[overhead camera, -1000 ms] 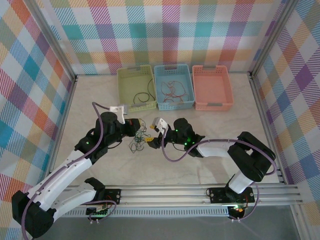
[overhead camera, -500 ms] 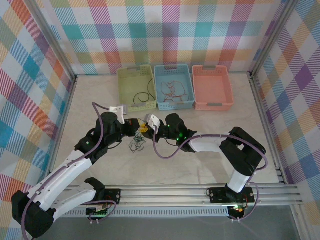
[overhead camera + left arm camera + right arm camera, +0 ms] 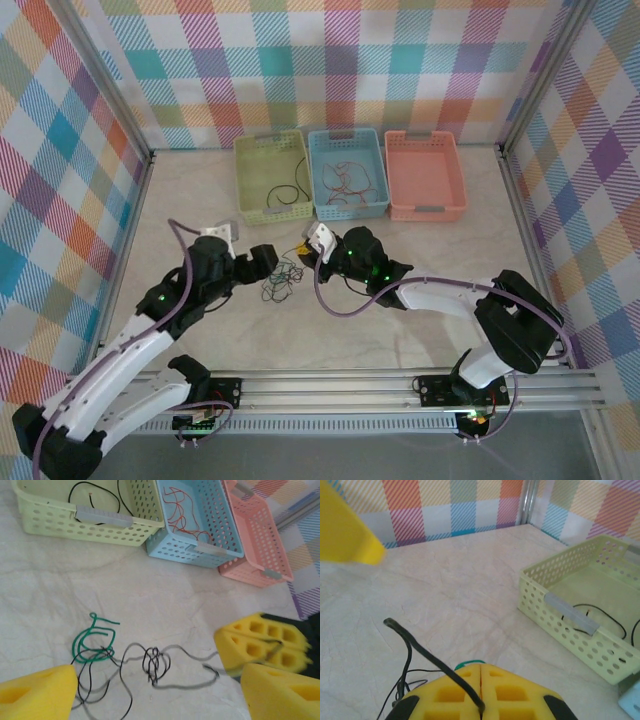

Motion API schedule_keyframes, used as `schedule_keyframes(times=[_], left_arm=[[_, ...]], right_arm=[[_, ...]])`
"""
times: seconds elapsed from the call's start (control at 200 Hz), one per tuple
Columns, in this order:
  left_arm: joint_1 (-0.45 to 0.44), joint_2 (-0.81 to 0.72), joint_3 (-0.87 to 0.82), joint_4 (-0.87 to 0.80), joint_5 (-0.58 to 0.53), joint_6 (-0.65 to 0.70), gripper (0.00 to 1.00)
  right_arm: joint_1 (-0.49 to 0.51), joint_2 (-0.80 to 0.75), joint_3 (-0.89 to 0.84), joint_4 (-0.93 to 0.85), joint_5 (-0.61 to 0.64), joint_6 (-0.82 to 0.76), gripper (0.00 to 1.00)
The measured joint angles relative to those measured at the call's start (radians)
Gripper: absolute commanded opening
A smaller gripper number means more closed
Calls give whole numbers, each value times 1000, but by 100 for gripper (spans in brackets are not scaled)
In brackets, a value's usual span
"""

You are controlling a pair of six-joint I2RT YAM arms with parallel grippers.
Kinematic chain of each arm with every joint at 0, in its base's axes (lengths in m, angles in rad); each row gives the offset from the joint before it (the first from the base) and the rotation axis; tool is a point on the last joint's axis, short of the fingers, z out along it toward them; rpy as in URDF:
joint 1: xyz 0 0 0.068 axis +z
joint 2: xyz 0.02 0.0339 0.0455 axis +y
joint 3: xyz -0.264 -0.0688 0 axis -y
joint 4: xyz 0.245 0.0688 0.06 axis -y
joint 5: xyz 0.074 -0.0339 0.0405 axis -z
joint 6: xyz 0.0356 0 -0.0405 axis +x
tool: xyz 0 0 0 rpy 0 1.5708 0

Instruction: Untangle the cables

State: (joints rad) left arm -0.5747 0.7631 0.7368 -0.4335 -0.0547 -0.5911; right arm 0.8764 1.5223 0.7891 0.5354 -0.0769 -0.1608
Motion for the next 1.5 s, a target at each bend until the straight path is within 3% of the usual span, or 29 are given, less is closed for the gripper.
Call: schedule_keyframes(times=[0.135, 0.265, 0.7, 0.865, 1.09, 1.5], left_arm=[[0, -143, -80, -2, 102, -29, 74], [0, -183, -156, 34, 225, -21, 74], [0, 161, -132, 230, 307, 194, 76], [-1, 252, -88, 246, 298, 262, 81], [-18, 464, 97, 192, 254, 417, 80], [-35, 515, 129, 183, 160, 648, 78]], right_arm=[[-7, 2, -2, -21, 18, 23, 0], [-14, 8, -3, -25, 21, 31, 0], [-111, 37, -56, 32, -40, 171, 0], [-111, 37, -56, 51, -57, 200, 0], [-131, 37, -58, 74, -82, 237, 0], [-145, 37, -72, 102, -113, 281, 0]])
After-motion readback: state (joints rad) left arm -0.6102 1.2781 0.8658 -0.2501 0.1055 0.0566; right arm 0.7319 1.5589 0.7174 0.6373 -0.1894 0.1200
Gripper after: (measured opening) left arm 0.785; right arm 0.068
